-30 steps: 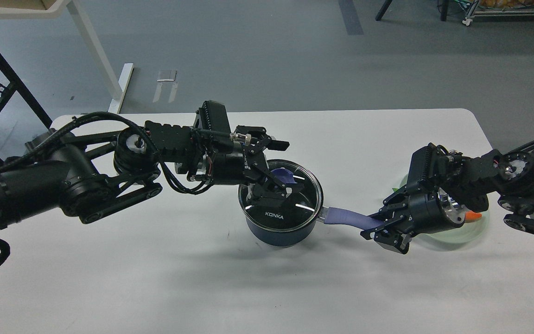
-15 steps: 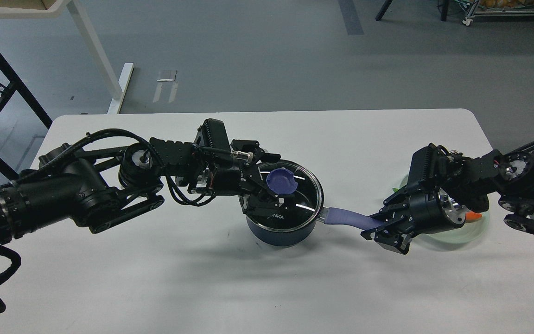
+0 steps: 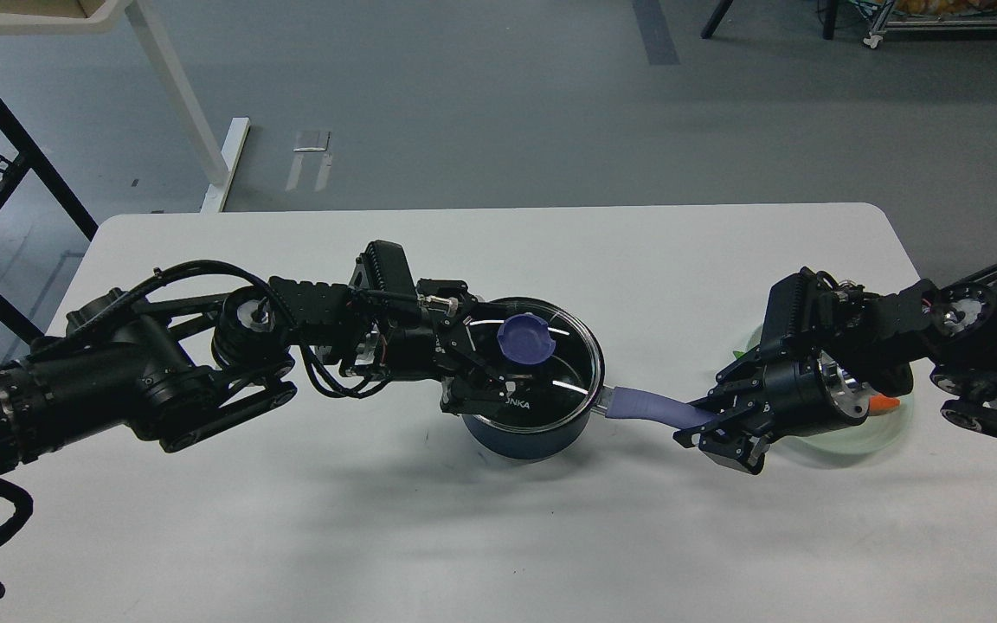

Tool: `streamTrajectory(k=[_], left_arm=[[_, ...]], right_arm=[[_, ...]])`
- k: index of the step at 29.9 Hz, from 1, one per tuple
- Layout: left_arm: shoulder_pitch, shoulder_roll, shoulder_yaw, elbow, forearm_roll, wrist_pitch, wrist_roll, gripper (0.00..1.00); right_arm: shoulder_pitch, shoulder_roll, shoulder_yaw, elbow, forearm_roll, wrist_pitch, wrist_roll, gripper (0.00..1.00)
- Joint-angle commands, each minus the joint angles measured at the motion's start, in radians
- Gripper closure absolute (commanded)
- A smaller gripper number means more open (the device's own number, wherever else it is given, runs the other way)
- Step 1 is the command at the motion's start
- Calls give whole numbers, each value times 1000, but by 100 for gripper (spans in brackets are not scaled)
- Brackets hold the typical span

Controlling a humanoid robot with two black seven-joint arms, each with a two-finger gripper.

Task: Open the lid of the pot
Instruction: 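Grasp the purple knob of the glass lid with the left gripper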

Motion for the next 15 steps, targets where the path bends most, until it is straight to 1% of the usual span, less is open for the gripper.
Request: streamTrajectory(k=[1, 7, 8, 10, 11, 15], left_arm=[[1, 0, -2, 0, -4, 0, 0, 16], [-1, -2, 0, -2, -2, 0, 0, 41], [-1, 0, 0, 0, -2, 0, 0, 47], [-3, 0, -2, -2, -2, 2, 0, 64], [-6, 1, -3, -6, -2, 2, 0, 67], [-24, 4, -8, -34, -7, 2, 0, 67]], right_arm=[[1, 0, 0, 0, -1, 0, 0, 71], [-1, 0, 0, 0, -1, 0, 0, 70], [-1, 0, 0, 0, -1, 0, 0, 70], [0, -1, 0, 0, -1, 0, 0, 70], [1, -1, 0, 1, -1, 0, 0, 70], [0, 0, 0, 0, -1, 0, 0, 70]])
